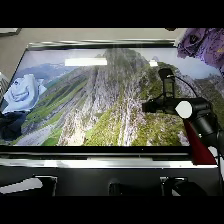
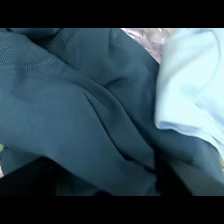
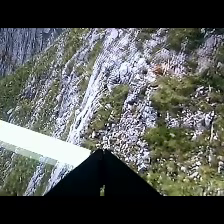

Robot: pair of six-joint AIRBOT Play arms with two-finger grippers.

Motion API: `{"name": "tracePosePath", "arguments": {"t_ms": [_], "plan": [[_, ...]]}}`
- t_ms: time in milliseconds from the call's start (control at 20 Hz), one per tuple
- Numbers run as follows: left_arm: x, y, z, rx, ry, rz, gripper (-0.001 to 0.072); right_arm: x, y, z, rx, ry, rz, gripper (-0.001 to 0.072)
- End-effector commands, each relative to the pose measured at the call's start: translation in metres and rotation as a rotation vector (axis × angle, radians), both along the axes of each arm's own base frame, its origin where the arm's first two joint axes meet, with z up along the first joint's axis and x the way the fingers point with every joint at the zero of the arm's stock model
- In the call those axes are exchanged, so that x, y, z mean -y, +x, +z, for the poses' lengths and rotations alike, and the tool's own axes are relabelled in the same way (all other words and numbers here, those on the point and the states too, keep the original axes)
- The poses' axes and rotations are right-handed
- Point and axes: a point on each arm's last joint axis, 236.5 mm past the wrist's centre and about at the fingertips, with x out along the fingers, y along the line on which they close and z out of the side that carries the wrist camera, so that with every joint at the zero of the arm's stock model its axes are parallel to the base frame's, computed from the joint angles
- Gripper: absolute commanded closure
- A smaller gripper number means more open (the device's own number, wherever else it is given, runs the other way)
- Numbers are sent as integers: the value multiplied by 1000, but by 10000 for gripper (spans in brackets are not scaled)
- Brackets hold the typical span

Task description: Fold the clothes and pants, and hang the long-sleeved shirts on hangers.

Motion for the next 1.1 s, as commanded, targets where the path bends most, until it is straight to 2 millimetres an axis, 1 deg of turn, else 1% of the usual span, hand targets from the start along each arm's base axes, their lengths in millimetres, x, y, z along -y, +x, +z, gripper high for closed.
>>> {"name": "tracePosePath", "arguments": {"t_ms": [0, 50, 150, 200, 300, 350, 400, 500, 550, 600, 650, 700, 750, 800, 850, 900, 950, 1000, 1050], "plan": [[-4, -1, -25, -20, -27, 13, 551, 0, 0, 0, 0, 0, 1, 676], [3, -4, -27, -40, -48, 4, 692, 0, 0, 0, 0, 0, 1, 676], [20, -4, -25, -59, -87, -32, 694, 0, -1, 0, -1, 0, 1, 676], [35, -1, -22, -67, -111, -62, 695, 0, -2, -1, -6, -1, 1, 676], [76, 12, -7, -80, -135, -152, 697, 0, -5, -3, -25, -6, 4, 676], [102, 22, 5, -68, -125, -218, 697, 1, -8, -5, -40, -10, 7, 676], [133, 35, 18, -34, -121, -286, 697, 1, -12, -7, -55, -14, 10, 676], [218, 61, 45, 59, -175, -446, 697, 3, -19, -9, -83, -23, 15, 676], [266, 71, 57, 108, -224, -527, 697, 4, -22, -9, -91, -29, 18, 676], [318, 79, 68, 158, -278, -614, 696, 6, -25, -8, -95, -38, 19, 674], [370, 83, 77, 205, -331, -696, 696, 10, -28, -7, -95, -56, 21, 643], [417, 85, 86, 253, -380, -763, 696, 15, -31, -6, -96, -75, 21, 628], [464, 85, 96, 311, -426, -823, 696, 21, -34, -4, -95, -101, 21, 628], [505, 83, 104, 363, -468, -867, 696, 26, -37, -2, -95, -126, 21, 627], [545, 79, 110, 409, -517, -898, 696, 34, -42, 0, -99, -156, 20, 621], [578, 73, 111, 435, -570, -911, 696, 42, -47, 2, -103, -189, 17, 616], [610, 66, 108, 443, -631, -910, 696, 50, -52, 5, -107, -222, 12, 616], [633, 58, 99, 433, -676, -905, 696, 59, -57, 7, -114, -255, 7, 616], [653, 51, 85, 406, -710, -899, 695, 67, -62, 8, -121, -285, 1, 615]]}}
